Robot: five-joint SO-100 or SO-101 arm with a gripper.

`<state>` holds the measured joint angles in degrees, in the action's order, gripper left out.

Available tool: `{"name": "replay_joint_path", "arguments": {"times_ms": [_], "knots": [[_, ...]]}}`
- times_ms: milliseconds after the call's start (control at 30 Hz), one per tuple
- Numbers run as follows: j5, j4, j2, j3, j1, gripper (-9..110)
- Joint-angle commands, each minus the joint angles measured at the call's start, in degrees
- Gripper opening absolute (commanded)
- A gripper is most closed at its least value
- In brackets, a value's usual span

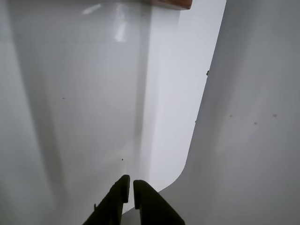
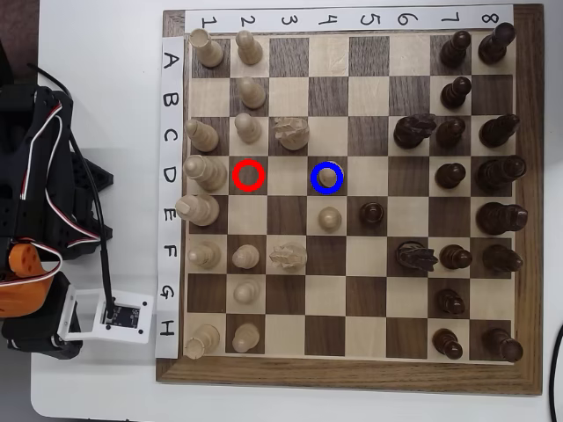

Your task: Move the piece to destination

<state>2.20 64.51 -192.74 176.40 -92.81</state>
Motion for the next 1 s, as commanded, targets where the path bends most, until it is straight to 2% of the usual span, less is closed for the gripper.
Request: {"name": "replay_joint_path", "arguments": {"times_ms": [0, 967], "knots": [[-0.5, -0.6, -3.5, 2.2, 0.4, 0], [-3.2, -2.4, -3.6, 2.7, -2.9, 0]]}}
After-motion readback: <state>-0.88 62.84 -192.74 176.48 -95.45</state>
